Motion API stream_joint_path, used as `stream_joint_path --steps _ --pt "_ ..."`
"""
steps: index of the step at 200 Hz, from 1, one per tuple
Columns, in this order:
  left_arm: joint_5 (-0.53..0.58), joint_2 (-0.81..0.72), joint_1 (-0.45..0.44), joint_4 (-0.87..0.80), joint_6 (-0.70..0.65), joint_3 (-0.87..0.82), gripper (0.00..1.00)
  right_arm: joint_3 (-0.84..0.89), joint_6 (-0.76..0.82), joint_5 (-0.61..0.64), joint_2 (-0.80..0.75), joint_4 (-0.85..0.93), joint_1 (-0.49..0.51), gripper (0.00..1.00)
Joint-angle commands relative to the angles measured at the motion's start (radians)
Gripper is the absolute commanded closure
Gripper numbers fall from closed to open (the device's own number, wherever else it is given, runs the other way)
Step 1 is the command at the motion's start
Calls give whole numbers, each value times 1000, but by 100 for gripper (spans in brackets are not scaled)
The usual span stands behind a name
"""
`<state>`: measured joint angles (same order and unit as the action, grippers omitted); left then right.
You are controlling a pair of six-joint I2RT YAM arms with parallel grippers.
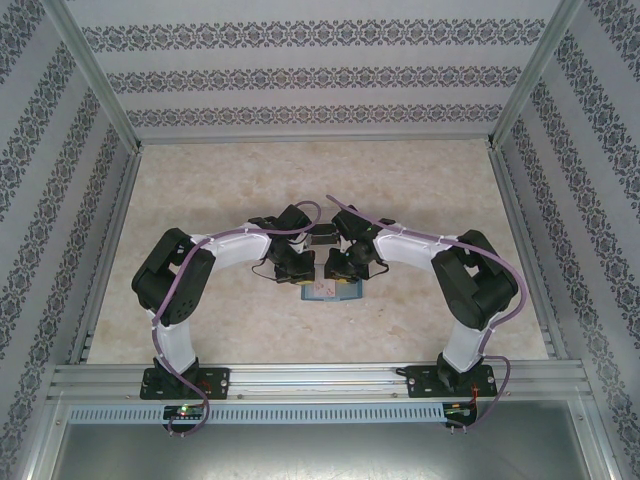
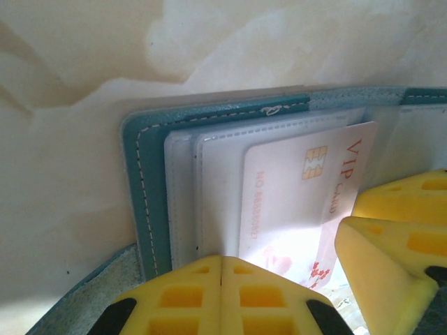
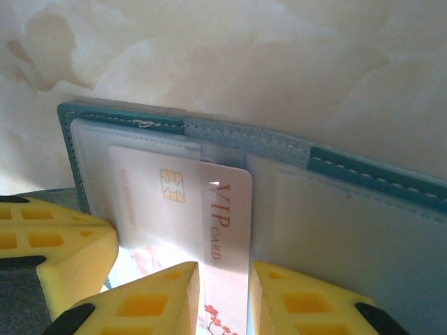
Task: Take the credit cards out of the card holder
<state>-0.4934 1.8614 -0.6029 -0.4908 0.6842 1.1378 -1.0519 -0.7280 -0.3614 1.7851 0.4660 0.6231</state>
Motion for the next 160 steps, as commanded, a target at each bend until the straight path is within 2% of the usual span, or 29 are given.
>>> stream_joint_path --steps 1,78,160 --pt "30 47 -12 -78 -22 -2 100 22 -6 -31 20 -21 -13 72" --pt "31 46 -14 -85 -25 1 100 55 -28 -68 29 -85 -24 76" --pt "29 49 -17 -86 -25 7 100 62 -21 -41 -9 -65 -31 87"
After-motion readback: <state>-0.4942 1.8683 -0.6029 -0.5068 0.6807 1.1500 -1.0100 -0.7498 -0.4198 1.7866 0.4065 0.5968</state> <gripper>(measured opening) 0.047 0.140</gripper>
